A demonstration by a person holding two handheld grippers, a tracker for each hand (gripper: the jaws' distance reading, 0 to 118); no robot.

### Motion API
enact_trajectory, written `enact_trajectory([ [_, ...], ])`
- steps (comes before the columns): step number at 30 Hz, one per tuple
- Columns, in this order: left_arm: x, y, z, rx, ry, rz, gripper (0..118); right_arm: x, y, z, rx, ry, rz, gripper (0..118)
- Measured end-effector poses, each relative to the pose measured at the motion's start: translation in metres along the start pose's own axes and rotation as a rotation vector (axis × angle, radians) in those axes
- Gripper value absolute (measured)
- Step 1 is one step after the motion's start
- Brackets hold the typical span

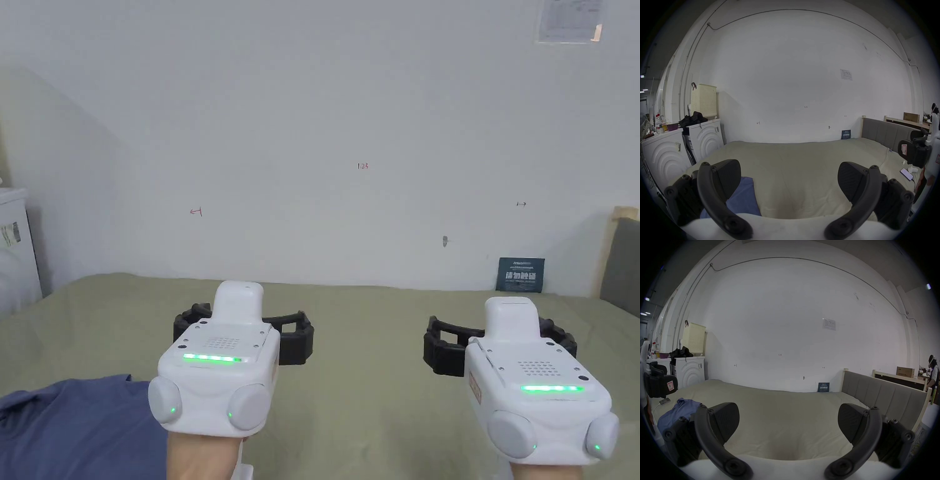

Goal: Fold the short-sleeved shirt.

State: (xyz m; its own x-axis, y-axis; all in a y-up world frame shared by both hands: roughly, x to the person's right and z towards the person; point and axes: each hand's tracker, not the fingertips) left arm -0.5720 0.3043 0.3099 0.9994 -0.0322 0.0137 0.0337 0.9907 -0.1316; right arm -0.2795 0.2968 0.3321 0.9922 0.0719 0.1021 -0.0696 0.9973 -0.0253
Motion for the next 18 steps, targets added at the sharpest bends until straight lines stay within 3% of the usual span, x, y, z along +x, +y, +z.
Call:
enact_trajectory([
  [18, -0.0018, -0.0017, 0.0016, -0.003, -0.003, 0.008, 118, -0.0017, -0.0016, 0.0006, -0.001, -0.004, 0.001, 118],
])
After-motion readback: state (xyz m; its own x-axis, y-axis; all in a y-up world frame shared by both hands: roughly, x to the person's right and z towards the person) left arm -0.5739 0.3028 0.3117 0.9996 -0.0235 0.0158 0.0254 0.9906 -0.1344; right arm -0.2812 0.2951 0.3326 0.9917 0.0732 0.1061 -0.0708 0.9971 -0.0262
